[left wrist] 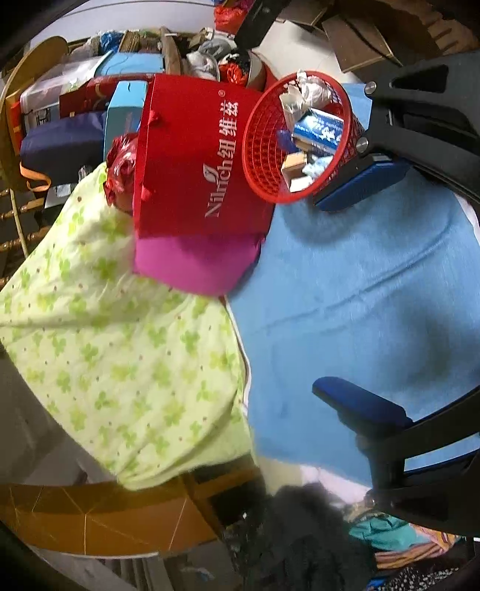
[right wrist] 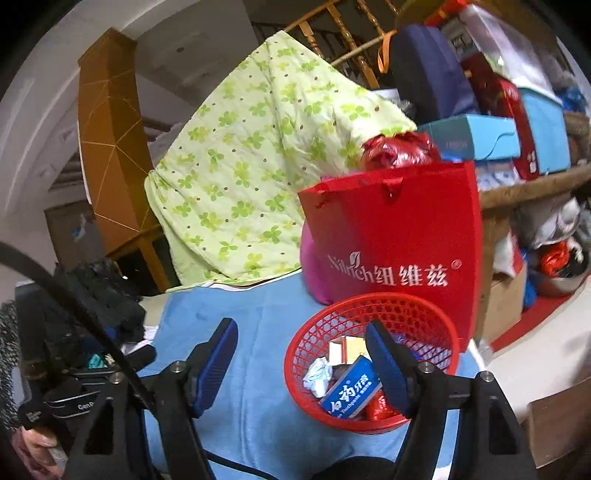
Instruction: Collect trash
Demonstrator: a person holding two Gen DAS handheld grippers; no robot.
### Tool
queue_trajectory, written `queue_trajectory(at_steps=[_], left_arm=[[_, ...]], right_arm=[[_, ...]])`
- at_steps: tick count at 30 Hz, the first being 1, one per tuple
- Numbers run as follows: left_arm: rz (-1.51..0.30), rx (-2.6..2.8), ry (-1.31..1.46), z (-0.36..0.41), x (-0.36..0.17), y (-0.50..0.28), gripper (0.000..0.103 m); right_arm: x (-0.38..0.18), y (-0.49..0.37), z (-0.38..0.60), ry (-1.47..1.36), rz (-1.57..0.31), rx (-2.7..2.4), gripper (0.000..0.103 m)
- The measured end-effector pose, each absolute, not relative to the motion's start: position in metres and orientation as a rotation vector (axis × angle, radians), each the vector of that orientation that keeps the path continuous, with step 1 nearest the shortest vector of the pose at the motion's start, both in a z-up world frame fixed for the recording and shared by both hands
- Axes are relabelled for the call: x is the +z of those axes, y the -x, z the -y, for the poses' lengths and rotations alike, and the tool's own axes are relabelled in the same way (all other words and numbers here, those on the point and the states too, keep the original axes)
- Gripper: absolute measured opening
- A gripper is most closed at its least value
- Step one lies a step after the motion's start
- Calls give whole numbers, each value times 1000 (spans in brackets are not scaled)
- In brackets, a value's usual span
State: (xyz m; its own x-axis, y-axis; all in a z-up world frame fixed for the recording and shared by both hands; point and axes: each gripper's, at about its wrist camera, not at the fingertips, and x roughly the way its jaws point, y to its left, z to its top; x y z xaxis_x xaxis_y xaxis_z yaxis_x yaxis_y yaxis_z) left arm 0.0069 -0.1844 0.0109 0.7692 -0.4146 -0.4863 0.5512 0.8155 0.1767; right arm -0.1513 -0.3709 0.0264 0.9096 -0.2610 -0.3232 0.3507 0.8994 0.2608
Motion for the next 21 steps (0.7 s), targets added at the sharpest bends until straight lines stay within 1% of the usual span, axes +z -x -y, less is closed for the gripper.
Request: queue_trajectory(at_steps=[2,3,10,12,14,21], left_arm=[[-443,-517,-320,179,13,-6,91],[-440,-508,-318,175,15,-5,91],[-430,-459,-304,154,22,1,92],[-433,-444,-299,148,23,3,93],[-435,-435,-292,142,24,3,97],[-425,-404,-275,121,32,13,98]], right_arm=[[29,154,366,-310,-299,-349,82],[29,155,363,-303,-304,-360,82],[33,161,343,-266,-355,-381,83],[34,162,338,-256,-366,-378,83],[36,164,332,-244,-367,-378,83],[43,165,314,-235,-362,-362,83]])
